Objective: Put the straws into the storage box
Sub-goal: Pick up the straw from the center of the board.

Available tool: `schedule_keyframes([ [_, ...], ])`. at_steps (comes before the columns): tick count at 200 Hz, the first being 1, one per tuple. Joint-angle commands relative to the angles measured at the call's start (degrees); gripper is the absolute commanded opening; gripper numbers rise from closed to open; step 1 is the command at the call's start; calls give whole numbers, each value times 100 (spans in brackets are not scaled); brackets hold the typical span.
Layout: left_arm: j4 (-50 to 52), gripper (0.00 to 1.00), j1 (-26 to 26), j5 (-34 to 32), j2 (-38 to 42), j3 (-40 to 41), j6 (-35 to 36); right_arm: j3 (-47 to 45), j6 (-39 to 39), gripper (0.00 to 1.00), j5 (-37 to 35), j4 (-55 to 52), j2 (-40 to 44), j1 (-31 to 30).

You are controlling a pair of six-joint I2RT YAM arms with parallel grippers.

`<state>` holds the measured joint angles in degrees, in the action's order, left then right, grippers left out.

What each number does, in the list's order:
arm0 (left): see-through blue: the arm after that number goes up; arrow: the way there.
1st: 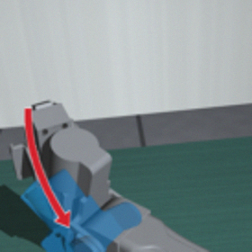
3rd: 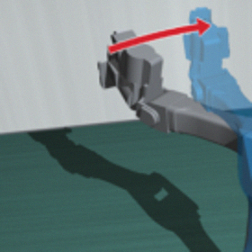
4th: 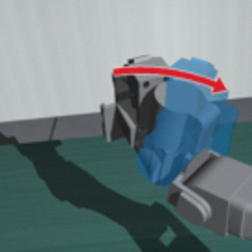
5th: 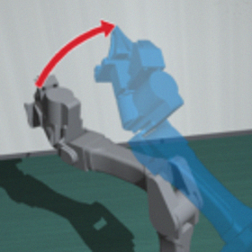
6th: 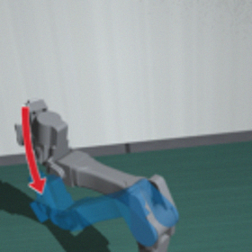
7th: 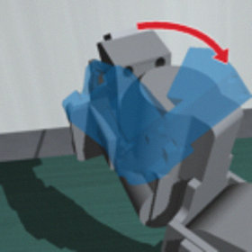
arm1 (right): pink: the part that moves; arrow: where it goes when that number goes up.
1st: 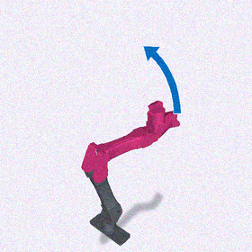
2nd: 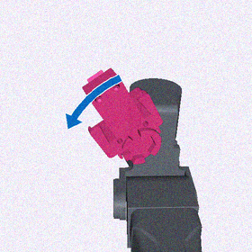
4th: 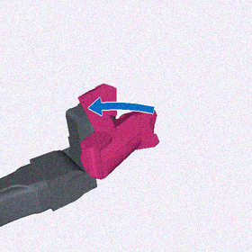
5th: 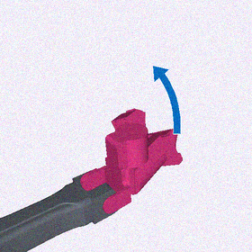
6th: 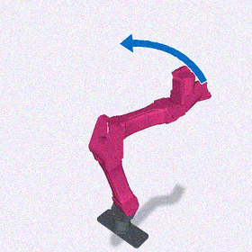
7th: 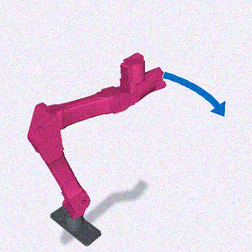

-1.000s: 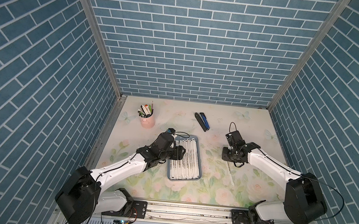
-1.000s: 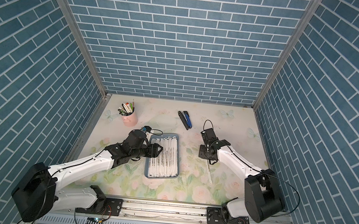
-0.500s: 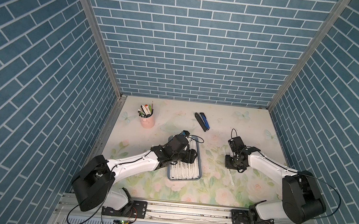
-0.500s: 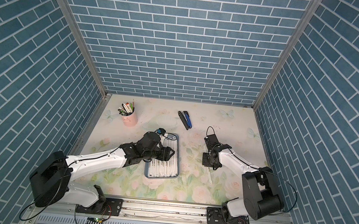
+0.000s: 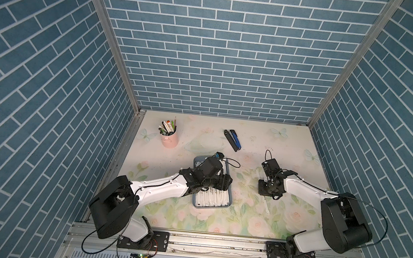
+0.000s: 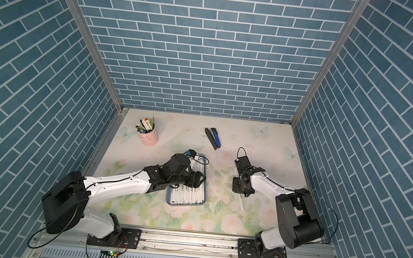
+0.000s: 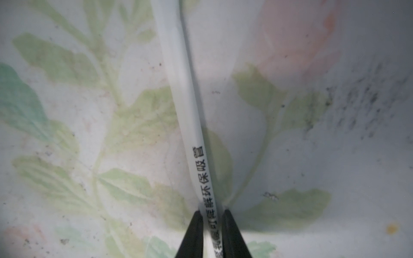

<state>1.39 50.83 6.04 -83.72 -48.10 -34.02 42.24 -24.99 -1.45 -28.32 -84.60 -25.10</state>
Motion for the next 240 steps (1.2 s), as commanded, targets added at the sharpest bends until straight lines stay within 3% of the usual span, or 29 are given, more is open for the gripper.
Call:
schedule_keyframes([
  [1,-16,73,35,-73,-16,-103,35,-181,143,14,47,54,-100,32],
  [36,19,72,32,-199,54,-112,35,-166,127,7,123,33,-51,30],
  [118,256,73,-267,-665,591,101,41,565,-254,3,139,-424,180,-401],
  [196,772,73,-1376,-701,1502,679,33,1856,-1306,0,81,-517,-58,-1642],
  [240,932,73,-1957,-614,2091,1189,-31,2542,-2265,0,-202,231,-902,-2690],
])
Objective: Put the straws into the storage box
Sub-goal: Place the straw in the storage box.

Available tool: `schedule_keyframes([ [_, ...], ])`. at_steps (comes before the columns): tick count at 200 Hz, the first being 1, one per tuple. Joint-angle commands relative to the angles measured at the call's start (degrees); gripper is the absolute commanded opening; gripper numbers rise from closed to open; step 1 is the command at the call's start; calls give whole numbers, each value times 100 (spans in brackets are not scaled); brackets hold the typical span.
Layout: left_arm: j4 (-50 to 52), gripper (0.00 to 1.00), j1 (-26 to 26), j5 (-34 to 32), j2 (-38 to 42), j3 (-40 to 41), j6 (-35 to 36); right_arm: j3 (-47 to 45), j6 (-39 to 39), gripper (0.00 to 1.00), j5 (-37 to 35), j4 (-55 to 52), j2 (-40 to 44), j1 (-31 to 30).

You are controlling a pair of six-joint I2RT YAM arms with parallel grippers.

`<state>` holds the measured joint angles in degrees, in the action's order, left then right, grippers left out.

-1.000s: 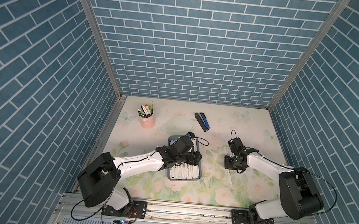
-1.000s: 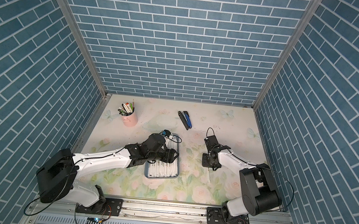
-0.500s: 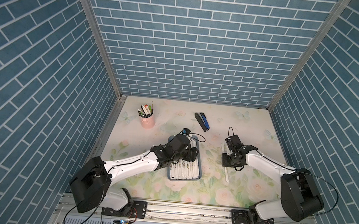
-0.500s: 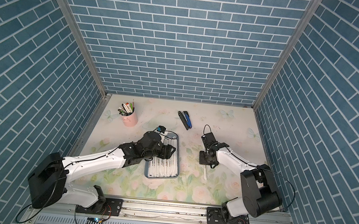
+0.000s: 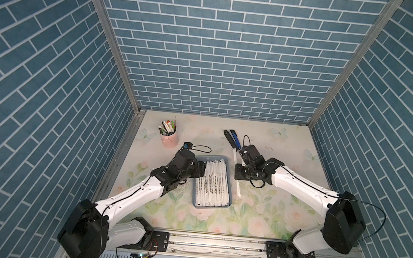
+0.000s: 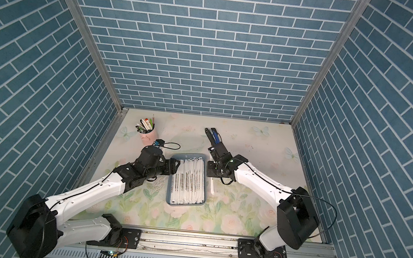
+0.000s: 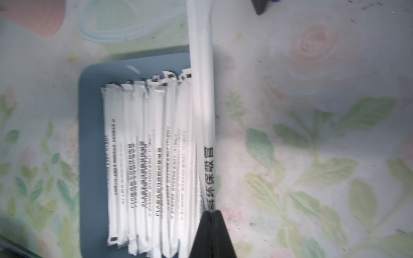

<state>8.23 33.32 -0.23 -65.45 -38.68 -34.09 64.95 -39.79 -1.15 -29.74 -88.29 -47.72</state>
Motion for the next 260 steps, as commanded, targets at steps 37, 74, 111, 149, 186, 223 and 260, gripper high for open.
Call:
schedule_keyframes([
  [37,245,73,-326,45,553,497,-38,338,-1206,0,-458,871,-1163,-877],
  [74,131,73,-326,120,643,695,-68,223,-1139,0,-333,941,-1424,-872],
  [111,81,73,-326,154,613,730,-46,135,-1025,1,-265,860,-1537,-861],
  [149,26,73,-327,208,582,740,-63,57,-861,3,-314,752,-1555,-809],
  [186,3,73,-326,274,551,712,-84,-26,-794,11,-229,790,-1571,-775],
  [223,42,73,-331,238,558,660,-90,39,-707,20,-382,651,-1414,-775],
  [260,206,73,-326,26,594,516,-12,275,-496,23,-658,347,-1197,-757],
])
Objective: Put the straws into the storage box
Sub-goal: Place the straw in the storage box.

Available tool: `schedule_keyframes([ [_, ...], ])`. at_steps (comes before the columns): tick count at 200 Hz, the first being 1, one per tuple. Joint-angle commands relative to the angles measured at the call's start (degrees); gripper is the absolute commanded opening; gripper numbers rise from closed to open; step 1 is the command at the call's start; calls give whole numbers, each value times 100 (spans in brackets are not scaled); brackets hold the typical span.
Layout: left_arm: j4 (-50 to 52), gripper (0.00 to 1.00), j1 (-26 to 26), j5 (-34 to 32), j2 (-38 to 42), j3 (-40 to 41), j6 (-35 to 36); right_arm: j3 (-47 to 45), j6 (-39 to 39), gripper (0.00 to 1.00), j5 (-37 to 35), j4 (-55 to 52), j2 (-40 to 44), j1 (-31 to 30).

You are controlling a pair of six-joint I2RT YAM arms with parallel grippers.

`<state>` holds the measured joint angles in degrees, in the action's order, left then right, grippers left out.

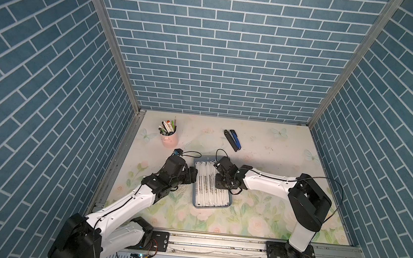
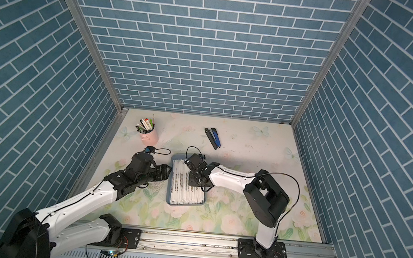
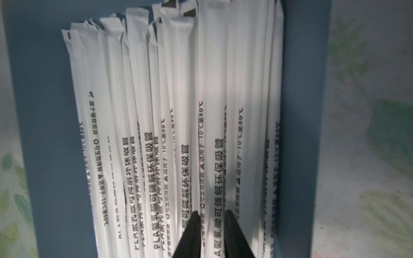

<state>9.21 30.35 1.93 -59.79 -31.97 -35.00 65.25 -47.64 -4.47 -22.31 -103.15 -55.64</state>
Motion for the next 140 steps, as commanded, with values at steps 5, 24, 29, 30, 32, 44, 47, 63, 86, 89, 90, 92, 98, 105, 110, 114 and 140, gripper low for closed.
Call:
schedule_keyframes([
  [5,135,73,-30,-217,35,-182,97,290,343,23,-387,-459,323,50],
  [24,179,73,-29,-272,62,-274,190,349,592,25,-606,-569,496,129],
  [29,171,73,-33,-281,71,-292,204,333,662,25,-664,-559,561,160],
  [30,170,73,-36,-281,72,-297,209,336,678,25,-676,-557,582,164],
  [32,158,73,-31,-281,86,-296,219,332,701,25,-695,-560,609,173],
  [44,101,73,-29,-297,142,-298,260,295,880,25,-798,-510,756,234],
  [47,72,73,-30,-306,163,-286,272,285,934,26,-819,-485,792,249],
  [63,-74,73,-32,-413,248,-236,344,114,1253,26,-954,-214,1032,299],
  [86,-221,73,-29,-719,406,-233,528,-429,1634,27,-1184,534,1532,415],
  [89,-233,73,-29,-781,432,-235,557,-495,1672,27,-1201,623,1611,454],
  [90,-239,73,-29,-804,446,-237,570,-513,1680,27,-1207,649,1630,469],
  [92,-247,73,-29,-851,469,-237,586,-553,1710,27,-1212,690,1671,491],
  [98,-253,72,-29,-999,534,-234,632,-636,1779,28,-1214,786,1809,586],
  [105,-239,72,-29,-1170,583,-247,712,-714,1874,28,-1190,857,1946,697],
  [110,-213,72,-28,-1274,607,-271,762,-751,1952,28,-1172,880,2032,778],
  [114,-190,73,-29,-1357,625,-292,793,-769,2015,29,-1181,890,2091,841],
  [140,-119,73,-32,-1609,716,-330,928,-884,2360,30,-1109,858,2396,1338],
])
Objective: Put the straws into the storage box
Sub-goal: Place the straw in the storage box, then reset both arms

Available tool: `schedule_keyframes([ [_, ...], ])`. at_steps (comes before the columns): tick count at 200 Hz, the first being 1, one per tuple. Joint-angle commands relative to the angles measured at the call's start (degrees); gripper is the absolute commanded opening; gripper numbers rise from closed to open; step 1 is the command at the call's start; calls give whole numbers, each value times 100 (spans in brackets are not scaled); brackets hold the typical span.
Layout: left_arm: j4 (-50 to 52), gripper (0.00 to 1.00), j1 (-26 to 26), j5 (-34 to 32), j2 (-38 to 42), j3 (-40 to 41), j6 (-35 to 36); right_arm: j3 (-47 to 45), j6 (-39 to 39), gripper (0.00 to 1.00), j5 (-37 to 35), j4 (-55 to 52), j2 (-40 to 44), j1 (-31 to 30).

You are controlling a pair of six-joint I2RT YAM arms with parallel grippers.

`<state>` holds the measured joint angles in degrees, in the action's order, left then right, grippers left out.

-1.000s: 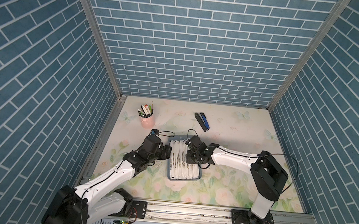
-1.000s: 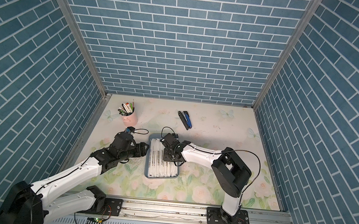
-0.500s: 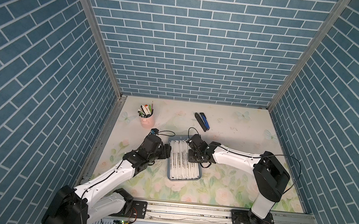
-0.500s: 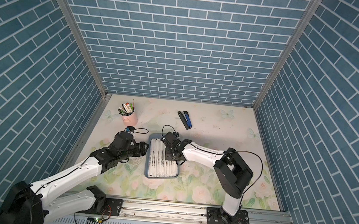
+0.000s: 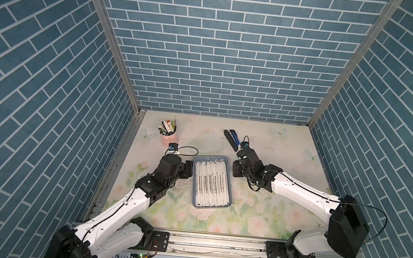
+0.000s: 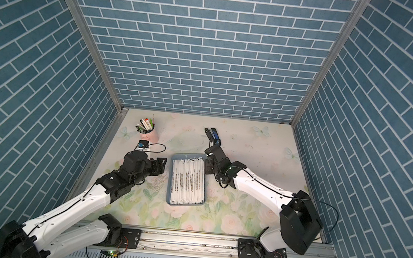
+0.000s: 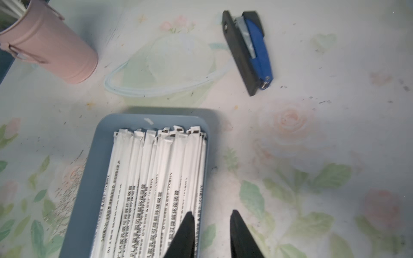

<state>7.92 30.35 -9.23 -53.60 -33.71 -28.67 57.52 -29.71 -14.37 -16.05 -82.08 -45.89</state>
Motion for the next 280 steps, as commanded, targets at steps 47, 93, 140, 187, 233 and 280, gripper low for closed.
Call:
schedule_keyframes([
  [47,-186,73,-38,-799,121,-238,479,-442,677,31,136,357,701,1057],
  [93,-176,73,-64,-931,131,-194,499,-695,684,32,69,502,876,1217],
  [140,-1099,73,-138,-2027,138,125,499,-1513,1035,43,-406,1529,1393,1874],
  [187,-1839,74,-193,-2516,-386,71,594,-2343,1746,52,-734,3011,2046,2663],
  [233,-2673,74,-249,-3970,-319,728,974,-3364,2761,59,-1577,4464,2416,3000],
  [280,-4016,75,-460,-4696,-517,1643,1400,-4540,3302,60,-2125,7574,1329,3191],
])
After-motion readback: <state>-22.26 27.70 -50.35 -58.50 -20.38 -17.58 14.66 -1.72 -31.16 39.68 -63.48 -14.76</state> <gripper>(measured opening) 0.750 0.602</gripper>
